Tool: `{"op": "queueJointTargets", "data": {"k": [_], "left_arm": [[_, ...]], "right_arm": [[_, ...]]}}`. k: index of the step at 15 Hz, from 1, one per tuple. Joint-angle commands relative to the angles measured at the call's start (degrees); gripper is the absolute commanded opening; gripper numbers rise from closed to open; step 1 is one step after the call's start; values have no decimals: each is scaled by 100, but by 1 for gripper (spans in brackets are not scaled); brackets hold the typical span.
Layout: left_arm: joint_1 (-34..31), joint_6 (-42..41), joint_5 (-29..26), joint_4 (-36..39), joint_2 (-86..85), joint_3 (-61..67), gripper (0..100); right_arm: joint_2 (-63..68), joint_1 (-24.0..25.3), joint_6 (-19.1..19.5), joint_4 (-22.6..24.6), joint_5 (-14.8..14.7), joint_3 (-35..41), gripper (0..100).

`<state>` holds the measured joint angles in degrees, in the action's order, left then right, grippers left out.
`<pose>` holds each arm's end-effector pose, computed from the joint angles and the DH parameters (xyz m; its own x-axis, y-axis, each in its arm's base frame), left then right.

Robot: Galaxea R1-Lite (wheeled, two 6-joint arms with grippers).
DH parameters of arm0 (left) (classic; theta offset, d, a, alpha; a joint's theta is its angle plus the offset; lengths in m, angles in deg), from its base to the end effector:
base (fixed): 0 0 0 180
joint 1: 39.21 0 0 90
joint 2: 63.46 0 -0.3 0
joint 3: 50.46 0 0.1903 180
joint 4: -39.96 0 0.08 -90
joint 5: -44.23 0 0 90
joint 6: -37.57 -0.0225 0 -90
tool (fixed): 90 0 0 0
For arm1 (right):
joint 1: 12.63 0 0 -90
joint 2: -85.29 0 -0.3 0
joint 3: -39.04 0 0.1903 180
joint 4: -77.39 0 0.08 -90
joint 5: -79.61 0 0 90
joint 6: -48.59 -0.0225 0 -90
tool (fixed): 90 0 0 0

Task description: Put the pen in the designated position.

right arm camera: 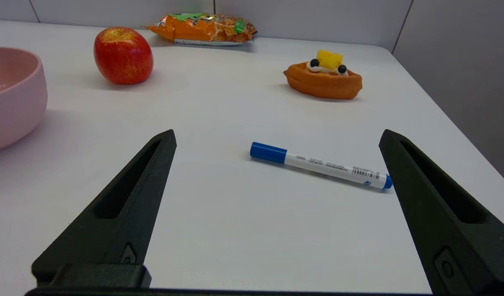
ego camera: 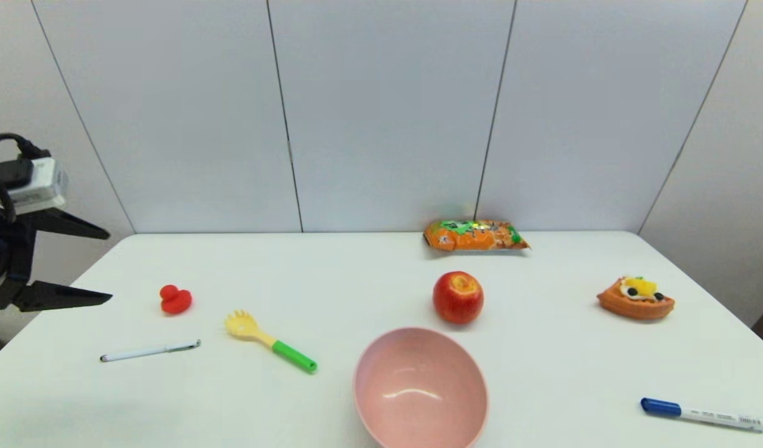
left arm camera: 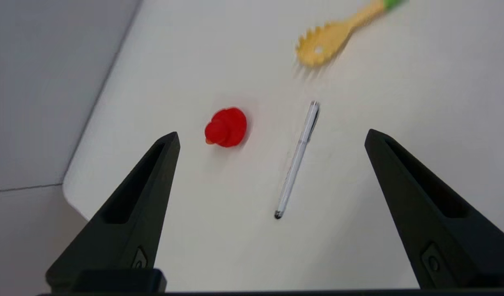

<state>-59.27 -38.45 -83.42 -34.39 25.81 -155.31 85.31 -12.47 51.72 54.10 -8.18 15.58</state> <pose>0.2209 0.0660 0.2674 0.5951 -0.4330 -0.6770 0.7857 0.4905 0.3769 -0.0229 0.0008 0.0761 0.9991 0.0414 0.0026 -0.0411 0.9977 -0.0547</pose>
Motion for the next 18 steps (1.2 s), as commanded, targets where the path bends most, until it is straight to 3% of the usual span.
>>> {"op": "queueJointTargets", "data": {"k": [1, 5, 8, 10, 13, 18], "left_arm": [[546, 2478, 99, 27, -1571, -122, 100], [1197, 4579, 1251, 475, -2494, -70, 100], [1768, 5712, 2191, 756, -3038, 89, 100], [2313, 6539, 3044, 1213, -3575, 607, 100], [2418, 6890, 3975, 2461, -4427, 1908, 100], [2225, 6925, 4019, 4096, -6211, 4553, 100]], "right_arm": [[6, 2, 3, 1, -1, 1, 100], [6, 2, 3, 1, -1, 1, 100], [6, 2, 3, 1, 8, 1, 100], [6, 2, 3, 1, -1, 1, 100], [6, 2, 3, 1, -1, 1, 100], [6, 2, 3, 1, 8, 1, 100]]}}
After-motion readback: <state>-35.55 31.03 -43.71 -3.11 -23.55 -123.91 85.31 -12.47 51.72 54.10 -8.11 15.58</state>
